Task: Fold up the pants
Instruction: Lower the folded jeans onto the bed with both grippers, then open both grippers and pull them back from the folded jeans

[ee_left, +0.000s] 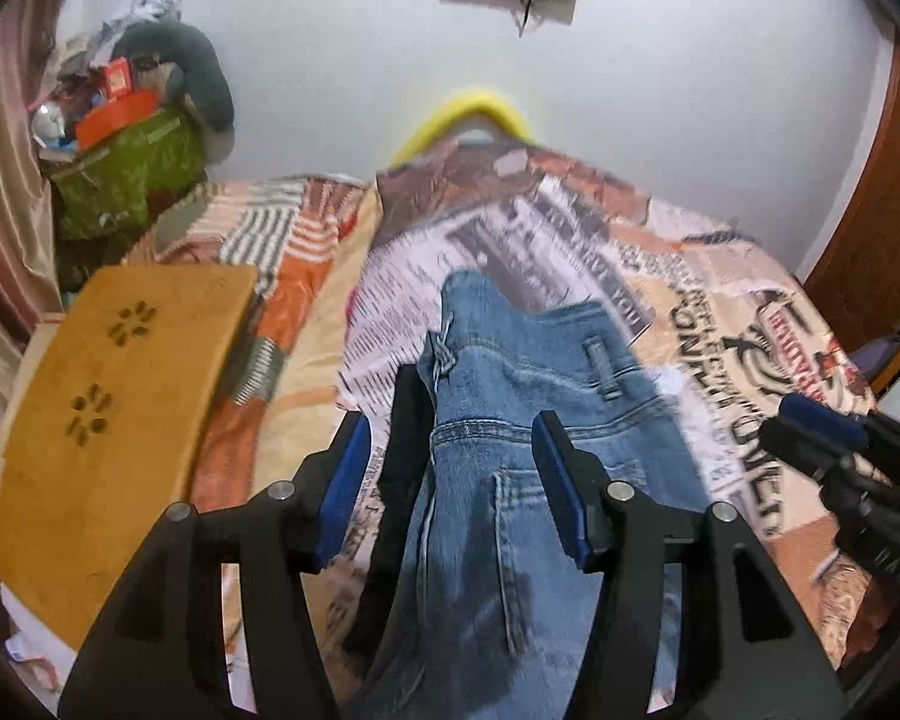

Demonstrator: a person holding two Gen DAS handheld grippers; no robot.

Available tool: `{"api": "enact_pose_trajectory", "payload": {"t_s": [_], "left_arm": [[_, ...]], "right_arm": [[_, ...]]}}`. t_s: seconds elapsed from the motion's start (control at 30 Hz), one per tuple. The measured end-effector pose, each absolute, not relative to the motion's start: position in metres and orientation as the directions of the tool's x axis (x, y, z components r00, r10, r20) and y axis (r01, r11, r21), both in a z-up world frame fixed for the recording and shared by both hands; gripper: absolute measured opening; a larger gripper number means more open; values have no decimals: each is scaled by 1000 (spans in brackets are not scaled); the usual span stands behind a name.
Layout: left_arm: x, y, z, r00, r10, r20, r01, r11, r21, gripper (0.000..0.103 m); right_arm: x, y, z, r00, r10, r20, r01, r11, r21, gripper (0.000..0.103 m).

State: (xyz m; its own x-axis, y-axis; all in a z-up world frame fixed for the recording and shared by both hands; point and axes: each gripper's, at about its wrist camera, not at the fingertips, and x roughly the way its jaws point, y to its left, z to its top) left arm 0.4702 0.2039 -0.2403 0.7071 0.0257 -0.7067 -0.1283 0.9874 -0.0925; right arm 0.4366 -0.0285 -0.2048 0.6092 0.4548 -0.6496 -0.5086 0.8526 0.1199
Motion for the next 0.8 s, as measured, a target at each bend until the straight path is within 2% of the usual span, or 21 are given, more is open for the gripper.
{"api": "enact_pose_trajectory", "payload": {"t_s": [0.43, 0.8], "left_arm": [[298, 155, -87, 883, 6, -470, -48, 996, -76, 55], [141, 101, -15, 966, 18, -259, -28, 999, -36, 55]], "right_arm": [[304, -91, -69, 711, 580, -398, -596, 797, 97, 30], [178, -135, -24, 760, 608, -232, -626, 780, -8, 30]]}}
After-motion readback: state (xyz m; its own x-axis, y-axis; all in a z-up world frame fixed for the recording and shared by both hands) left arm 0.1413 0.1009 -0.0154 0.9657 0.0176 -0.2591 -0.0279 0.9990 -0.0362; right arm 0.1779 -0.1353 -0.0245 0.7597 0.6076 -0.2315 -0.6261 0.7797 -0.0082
